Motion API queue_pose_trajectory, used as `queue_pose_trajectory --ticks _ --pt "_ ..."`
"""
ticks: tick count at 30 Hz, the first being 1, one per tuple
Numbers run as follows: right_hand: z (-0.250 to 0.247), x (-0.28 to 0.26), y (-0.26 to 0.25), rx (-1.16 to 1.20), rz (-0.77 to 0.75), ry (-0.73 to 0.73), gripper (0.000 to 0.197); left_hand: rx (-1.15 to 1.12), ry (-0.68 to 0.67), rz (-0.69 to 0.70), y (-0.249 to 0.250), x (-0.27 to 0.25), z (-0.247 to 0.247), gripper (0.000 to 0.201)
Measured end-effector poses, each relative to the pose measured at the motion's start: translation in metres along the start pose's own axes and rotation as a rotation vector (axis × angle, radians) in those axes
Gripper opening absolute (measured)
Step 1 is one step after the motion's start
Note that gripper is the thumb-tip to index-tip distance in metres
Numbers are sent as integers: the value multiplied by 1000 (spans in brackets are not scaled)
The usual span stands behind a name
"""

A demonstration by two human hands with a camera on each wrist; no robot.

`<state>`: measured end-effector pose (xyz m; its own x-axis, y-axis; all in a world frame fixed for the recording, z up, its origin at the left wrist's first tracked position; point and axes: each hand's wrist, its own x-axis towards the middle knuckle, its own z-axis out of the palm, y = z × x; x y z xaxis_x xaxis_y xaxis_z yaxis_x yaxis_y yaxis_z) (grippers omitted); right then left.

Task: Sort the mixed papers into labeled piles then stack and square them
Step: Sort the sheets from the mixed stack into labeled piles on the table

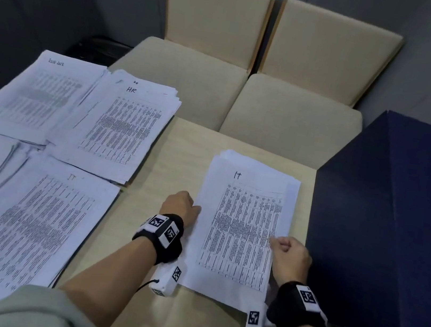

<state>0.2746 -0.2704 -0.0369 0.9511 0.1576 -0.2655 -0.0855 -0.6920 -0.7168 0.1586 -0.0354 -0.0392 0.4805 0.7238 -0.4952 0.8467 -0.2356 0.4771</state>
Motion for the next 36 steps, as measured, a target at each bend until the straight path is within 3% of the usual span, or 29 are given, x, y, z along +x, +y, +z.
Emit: queue_pose_trajectory --ticks 7,11,15,17,20,23,27,29,31,33,36 --pt "4 -14 -3 102 -93 343 12 84 4 56 -4 3 -9 32" --pt "2 -9 1 223 -22 229 48 251 21 102 0 2 -19 22" --pt "1 -2 1 242 -18 102 32 643 83 209 11 -11 -27 24" --pt "-1 -4 -2 304 21 82 27 697 136 289 16 -17 -30 24" --pt "-3 -10 -5 433 113 68 20 516 201 379 16 -21 -35 16" --pt "-3 -9 -3 486 166 108 30 231 206 451 5 -21 -35 10" --pt "-3 -6 -1 487 194 177 33 -310 -74 471 -9 -22 -33 25" --pt "-6 -9 -5 484 172 102 34 -421 -222 466 -13 -24 -32 27" --pt "-10 -14 -10 463 130 20 31 -432 -287 445 -15 -24 -29 18" --pt "-11 -17 -12 455 94 5 29 -350 -191 374 -14 -20 -24 13" --pt "-12 -20 -17 515 86 29 10 -103 125 162 -11 -14 -22 12"
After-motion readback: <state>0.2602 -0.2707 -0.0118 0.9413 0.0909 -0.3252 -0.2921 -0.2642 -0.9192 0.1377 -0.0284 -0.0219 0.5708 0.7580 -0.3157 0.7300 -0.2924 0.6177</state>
